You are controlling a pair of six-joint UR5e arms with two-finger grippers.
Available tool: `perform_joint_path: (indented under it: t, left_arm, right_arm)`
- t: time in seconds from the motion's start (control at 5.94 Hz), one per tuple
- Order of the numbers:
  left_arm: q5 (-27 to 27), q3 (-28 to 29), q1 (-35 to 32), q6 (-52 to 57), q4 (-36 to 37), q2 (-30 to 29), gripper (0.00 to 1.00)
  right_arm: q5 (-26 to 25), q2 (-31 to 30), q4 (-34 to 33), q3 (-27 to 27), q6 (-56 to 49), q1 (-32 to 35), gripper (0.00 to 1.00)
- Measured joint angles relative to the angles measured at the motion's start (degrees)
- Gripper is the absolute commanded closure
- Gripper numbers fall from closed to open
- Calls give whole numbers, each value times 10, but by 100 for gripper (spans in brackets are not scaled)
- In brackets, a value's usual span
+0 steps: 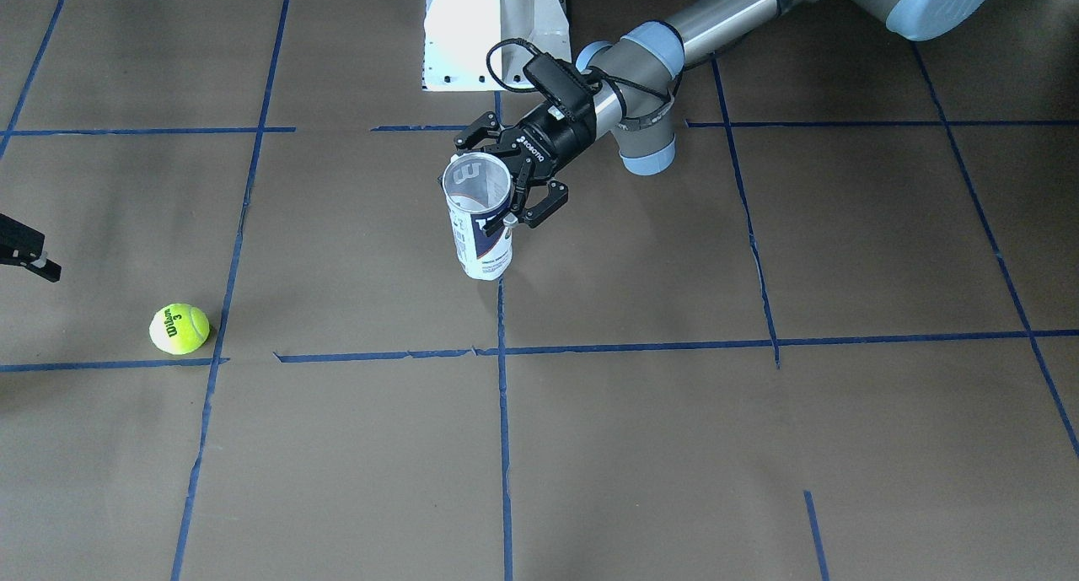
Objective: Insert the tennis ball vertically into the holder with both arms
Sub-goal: 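Hold the upright can with the left gripper while the right grasps the nearer ball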
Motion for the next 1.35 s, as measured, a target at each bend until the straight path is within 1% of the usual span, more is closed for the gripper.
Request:
perform_joint_path:
  t: [0.17, 0.67, 0.84, 1.35]
  left_arm:
    - [3, 5, 4, 0, -10, 2, 17]
    - [4, 27, 13, 1, -36, 14, 17]
    - [4, 29, 15, 1, -37, 15, 16]
    - [4, 30, 16, 2, -38, 15, 15]
  right_arm:
    - [-35, 19, 0, 0, 36, -21, 1]
    - [-109, 51, -6, -7, 53, -69, 0]
    - [-120, 54, -6, -12, 54, -80, 0]
    - [-127, 64, -5, -40, 53, -116, 0]
